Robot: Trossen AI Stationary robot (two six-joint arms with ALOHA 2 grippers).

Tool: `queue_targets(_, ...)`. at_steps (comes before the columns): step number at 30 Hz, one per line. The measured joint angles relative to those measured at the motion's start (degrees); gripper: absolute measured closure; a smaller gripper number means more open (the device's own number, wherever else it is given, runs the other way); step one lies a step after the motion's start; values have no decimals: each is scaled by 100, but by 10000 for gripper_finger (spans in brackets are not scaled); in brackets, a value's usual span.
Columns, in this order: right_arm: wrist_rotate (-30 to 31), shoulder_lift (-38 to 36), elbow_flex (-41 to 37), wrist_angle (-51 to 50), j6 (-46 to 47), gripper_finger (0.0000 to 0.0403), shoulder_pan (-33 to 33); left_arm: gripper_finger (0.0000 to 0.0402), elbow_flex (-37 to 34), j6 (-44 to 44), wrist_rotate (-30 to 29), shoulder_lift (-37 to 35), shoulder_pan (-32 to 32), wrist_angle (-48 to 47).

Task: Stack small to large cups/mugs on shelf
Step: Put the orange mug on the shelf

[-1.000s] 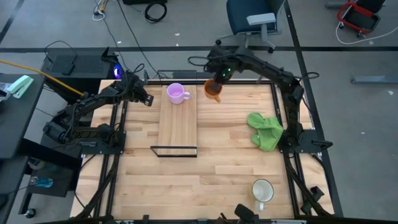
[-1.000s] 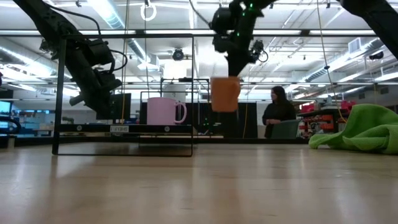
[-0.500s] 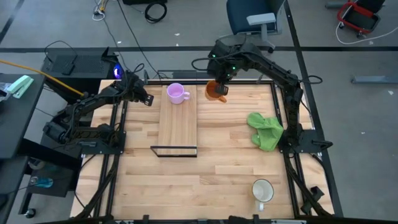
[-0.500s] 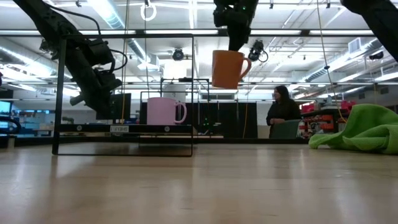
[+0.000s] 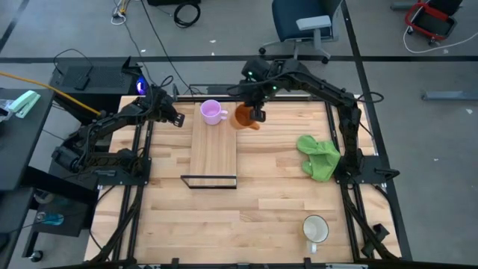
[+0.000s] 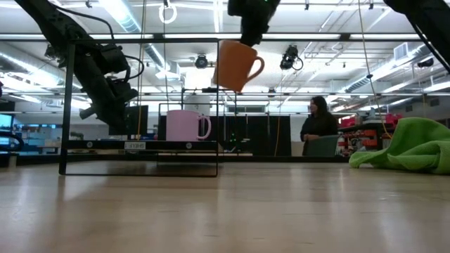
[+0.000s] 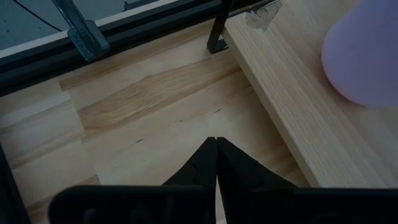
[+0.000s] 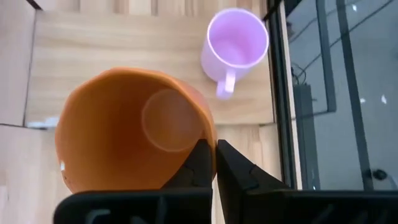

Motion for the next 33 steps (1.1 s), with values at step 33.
queue_targets(33, -674, 1626, -4, 931, -761, 396, 288, 381, -2, 12, 0, -2, 0, 177)
